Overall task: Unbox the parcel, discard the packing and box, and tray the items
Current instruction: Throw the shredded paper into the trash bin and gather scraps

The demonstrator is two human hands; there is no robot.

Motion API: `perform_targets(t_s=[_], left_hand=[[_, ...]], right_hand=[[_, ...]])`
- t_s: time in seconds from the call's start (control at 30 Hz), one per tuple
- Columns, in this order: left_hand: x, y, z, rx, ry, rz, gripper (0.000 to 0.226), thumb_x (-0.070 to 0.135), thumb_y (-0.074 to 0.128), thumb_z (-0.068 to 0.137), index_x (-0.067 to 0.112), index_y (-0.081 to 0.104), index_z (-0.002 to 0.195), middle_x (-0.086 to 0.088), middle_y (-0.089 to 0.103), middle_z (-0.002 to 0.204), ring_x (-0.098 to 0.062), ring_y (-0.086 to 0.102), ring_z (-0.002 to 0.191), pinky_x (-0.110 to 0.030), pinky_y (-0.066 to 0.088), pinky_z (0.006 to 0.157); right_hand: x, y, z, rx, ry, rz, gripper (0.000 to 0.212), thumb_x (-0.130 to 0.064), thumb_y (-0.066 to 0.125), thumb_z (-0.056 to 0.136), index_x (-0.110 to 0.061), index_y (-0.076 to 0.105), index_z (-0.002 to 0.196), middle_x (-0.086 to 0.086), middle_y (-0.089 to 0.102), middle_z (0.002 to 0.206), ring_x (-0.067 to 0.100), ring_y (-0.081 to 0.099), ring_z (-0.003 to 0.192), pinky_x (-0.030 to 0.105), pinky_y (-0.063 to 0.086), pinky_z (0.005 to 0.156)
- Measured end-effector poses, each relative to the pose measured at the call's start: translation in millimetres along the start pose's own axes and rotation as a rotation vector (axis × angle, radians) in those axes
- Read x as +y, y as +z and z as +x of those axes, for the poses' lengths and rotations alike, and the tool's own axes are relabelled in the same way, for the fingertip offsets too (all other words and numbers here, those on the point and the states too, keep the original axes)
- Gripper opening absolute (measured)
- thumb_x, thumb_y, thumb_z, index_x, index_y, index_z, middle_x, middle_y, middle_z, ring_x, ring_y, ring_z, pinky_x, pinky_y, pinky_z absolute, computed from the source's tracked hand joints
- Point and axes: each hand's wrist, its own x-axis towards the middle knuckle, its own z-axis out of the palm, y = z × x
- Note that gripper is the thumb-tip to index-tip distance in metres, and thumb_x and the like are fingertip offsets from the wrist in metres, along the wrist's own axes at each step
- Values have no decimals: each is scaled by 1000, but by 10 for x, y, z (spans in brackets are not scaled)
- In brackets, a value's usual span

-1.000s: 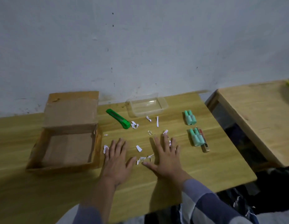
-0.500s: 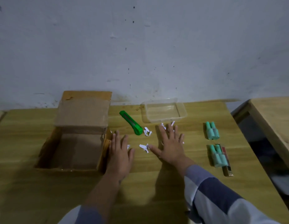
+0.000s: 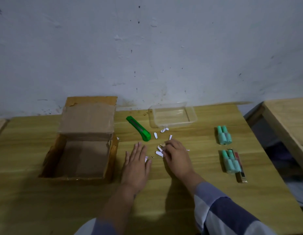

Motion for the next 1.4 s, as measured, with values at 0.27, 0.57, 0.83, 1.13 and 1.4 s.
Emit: perform_targets(t_s=[0.27, 0.57, 0.83, 1.13, 1.4], left_hand=[[-136, -174, 271, 117, -188, -72, 60, 37, 36, 99, 12, 18, 151, -11, -3, 161, -24, -8, 148, -37, -1, 120], [-191, -153, 368, 81, -290, -30, 64, 43, 31, 99, 11, 13, 151, -16, -5, 160, -28, -7, 148, -35, -4, 118], [-94, -37, 145, 47, -190, -5, 60, 44, 21, 100, 13, 15, 151, -6, 2, 161, -19, -5, 149, -39, -2, 120], [121, 10, -51, -96, 181, 29, 65, 43, -5, 93, 21, 15, 152, 7, 8, 161, -1, -7, 145, -30, -2, 121], [-5, -185, -23, -11, 222, -45, 69, 45, 1, 88, 26, 27, 149, 13, 26, 155, -1, 19, 144, -24, 4, 119]], right_hand=[[-90, -80, 263, -95, 89, -77, 32, -29, 54, 89, -24, 58, 120, 10, 47, 137, 33, 40, 131, 46, 37, 106], [-128, -2, 395, -365, 114, -269, 81, -58, -5, 75, -33, 28, 145, 1, 18, 158, 24, 5, 148, 53, 7, 117], [-124, -16, 180, -323, 58, -211, 66, -52, 9, 84, -31, 42, 137, 4, 34, 150, 26, 18, 146, 51, 13, 115], [-146, -218, -28, -227, 37, -55, 55, -32, 27, 81, -15, 63, 118, 8, 61, 117, 29, 55, 113, 35, 41, 94], [-121, -271, -232, -229, 176, -167, 65, -63, 19, 86, -31, 41, 138, 3, 36, 150, 29, 20, 145, 50, 13, 117]])
